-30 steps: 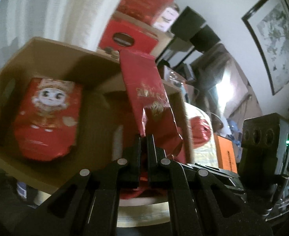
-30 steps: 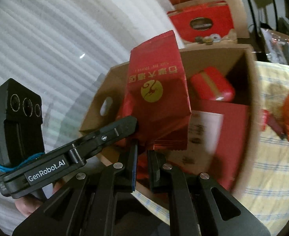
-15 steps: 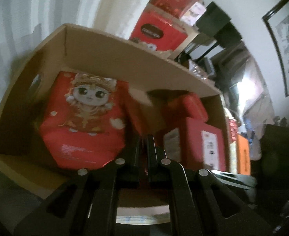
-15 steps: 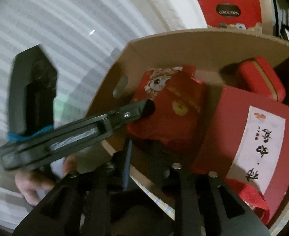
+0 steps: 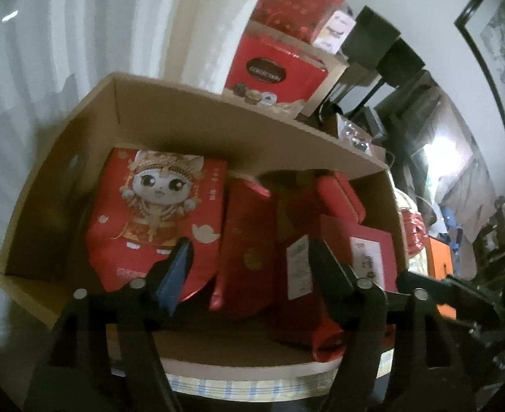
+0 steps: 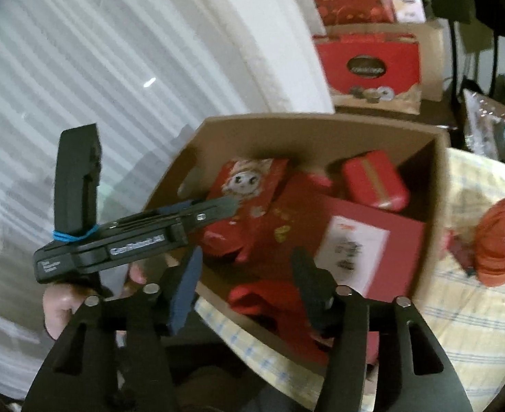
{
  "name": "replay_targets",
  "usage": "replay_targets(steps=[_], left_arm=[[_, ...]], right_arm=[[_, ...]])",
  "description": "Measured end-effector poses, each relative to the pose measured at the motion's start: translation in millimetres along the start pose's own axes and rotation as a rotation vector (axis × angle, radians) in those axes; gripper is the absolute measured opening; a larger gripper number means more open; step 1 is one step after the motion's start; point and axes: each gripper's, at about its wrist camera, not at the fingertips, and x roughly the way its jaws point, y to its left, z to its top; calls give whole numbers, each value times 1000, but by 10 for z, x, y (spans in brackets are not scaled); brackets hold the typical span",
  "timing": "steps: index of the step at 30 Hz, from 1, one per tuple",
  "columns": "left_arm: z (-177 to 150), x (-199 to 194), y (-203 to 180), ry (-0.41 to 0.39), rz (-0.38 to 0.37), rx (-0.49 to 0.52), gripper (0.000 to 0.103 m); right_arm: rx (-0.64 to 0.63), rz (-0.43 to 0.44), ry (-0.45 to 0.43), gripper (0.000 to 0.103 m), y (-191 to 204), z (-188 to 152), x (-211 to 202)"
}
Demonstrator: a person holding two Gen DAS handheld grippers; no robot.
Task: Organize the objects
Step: 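Carry the red packet into the cardboard box and open both grippers, then withdraw both grippers from the cardboard box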
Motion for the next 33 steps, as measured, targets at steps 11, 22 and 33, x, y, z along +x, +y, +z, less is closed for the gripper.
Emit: replay_targets(steps=[11, 22, 33], left_arm=[[-7, -101, -429, -1, -81, 51, 92], [-102, -148, -1117, -7, -93, 182, 102], [-248, -48, -1768, 8, -88, 298, 102]], right_arm=[[66, -141, -50, 82, -545, -81, -508], [122, -236, -70, 85, -961, -226, -892], [124, -346, -93, 95, -1196, -310, -1203]])
